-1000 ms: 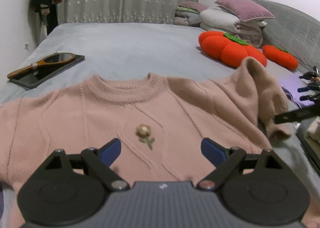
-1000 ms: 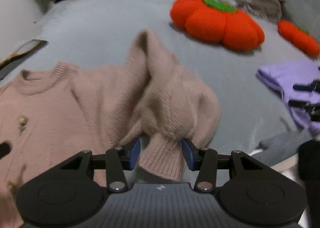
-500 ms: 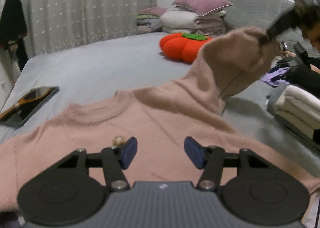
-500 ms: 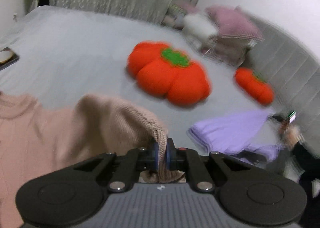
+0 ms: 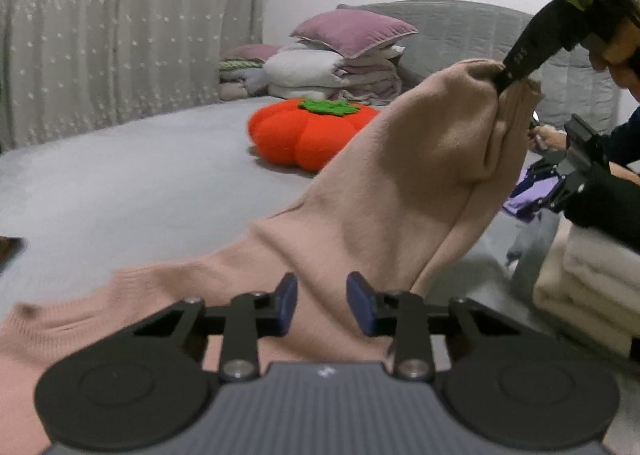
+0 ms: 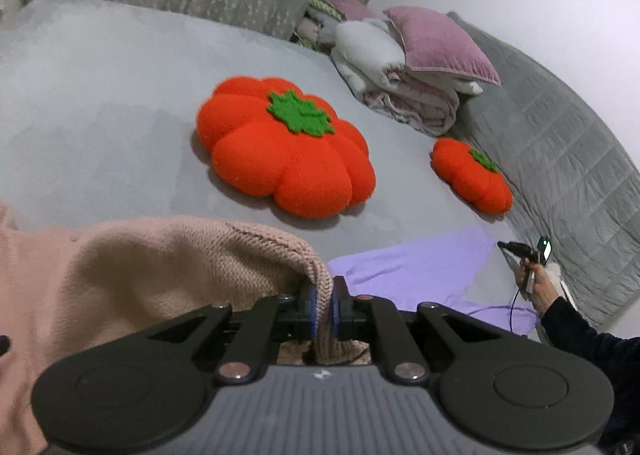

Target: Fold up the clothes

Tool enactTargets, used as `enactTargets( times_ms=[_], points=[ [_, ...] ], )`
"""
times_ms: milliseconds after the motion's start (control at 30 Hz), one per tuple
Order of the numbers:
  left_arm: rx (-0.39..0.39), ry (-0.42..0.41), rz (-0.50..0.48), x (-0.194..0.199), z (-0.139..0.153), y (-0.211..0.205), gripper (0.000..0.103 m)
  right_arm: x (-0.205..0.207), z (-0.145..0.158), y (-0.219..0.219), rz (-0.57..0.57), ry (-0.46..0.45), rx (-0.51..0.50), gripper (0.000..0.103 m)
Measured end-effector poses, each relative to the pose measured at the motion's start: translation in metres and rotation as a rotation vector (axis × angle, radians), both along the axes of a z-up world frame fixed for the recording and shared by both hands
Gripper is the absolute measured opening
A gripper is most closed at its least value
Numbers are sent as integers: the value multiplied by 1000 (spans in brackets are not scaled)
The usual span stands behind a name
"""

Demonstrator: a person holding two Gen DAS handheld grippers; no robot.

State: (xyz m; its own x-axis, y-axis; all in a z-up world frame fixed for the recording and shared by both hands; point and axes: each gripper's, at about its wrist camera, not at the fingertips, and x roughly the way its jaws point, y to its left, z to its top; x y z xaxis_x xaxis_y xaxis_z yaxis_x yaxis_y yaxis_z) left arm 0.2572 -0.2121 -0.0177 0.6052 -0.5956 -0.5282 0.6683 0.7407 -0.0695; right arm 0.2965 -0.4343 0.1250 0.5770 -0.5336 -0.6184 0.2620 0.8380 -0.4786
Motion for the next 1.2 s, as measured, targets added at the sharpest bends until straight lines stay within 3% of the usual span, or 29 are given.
enactTargets(
  times_ms=[100,200,267,300,400,567,733,900,1033,1100,1133,1167,1200],
  points=[
    [2,61,-4,21,-20,-29,24,11,-12,-15,-55,-4,3,13],
    [-9,84,-9,27,-29,-33,24,17,-19,-21,-78,-16,-28,20],
    [-17,98,-12,30,-35,-35,24,21,-22,-22,-86,-25,-70,32],
    [-21,104,-14,32,-38,-36,24,23,-24,-23,-86,-29,-73,33],
    [-33,125,-19,37,-46,-38,24,27,-30,-24,-75,-36,3,33],
    [-53,157,-26,44,-60,-42,22,32,-53,-26,-78,13,216,33],
    [-73,157,-36,43,-66,-44,21,33,-68,-56,-223,30,353,34],
    [-129,138,-65,41,-62,-42,17,27,-69,-83,-353,6,453,41],
    [-164,123,-143,33,-60,-48,15,28,-81,-98,-420,-4,552,42],
    [-138,127,-198,30,-62,-58,16,32,-92,-106,-440,-28,587,41],
    [-114,132,-229,30,-64,-63,16,33,-97,-111,-444,-50,599,26],
    [-96,128,-249,28,-66,-68,16,33,-101,-115,-444,-67,608,4],
    [-79,123,-267,26,-68,-73,17,33,-101,-118,-436,-81,610,4]
  ],
)
